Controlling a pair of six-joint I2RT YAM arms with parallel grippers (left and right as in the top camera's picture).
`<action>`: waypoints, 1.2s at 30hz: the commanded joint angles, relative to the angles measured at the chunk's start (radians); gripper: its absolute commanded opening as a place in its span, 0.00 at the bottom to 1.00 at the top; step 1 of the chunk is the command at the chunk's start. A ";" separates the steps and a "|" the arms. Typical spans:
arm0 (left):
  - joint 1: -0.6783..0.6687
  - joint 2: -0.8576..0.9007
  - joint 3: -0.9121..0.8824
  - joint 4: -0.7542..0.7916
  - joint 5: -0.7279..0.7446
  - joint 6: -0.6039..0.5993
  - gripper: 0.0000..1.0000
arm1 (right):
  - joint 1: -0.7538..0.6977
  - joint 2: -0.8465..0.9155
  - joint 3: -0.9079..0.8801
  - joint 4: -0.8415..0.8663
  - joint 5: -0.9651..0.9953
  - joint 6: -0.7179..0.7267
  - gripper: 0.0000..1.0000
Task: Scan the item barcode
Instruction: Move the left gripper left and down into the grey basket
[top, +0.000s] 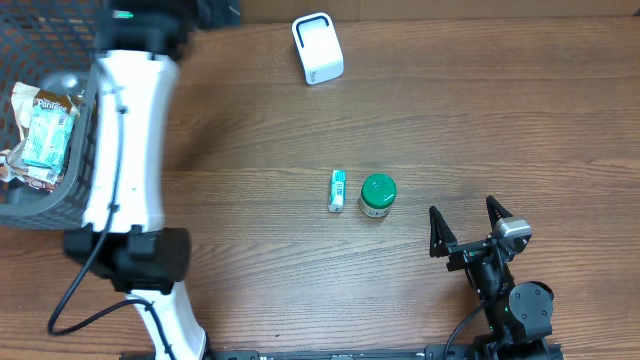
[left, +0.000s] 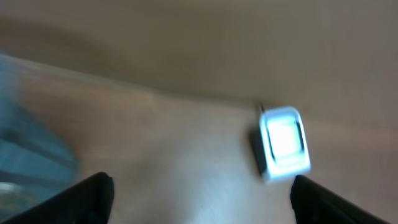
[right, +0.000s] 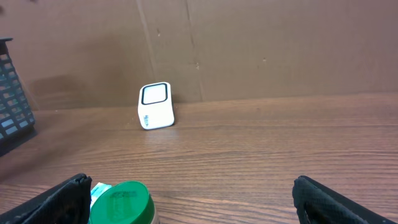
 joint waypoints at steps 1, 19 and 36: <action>0.117 -0.024 0.125 0.003 0.001 0.029 0.96 | -0.003 -0.007 -0.011 0.008 -0.002 -0.004 1.00; 0.475 0.005 -0.027 0.010 0.057 0.149 0.96 | -0.003 -0.007 -0.011 0.008 -0.002 -0.004 1.00; 0.552 0.006 -0.407 0.207 0.159 0.209 0.95 | -0.003 -0.007 -0.011 0.008 -0.001 -0.004 1.00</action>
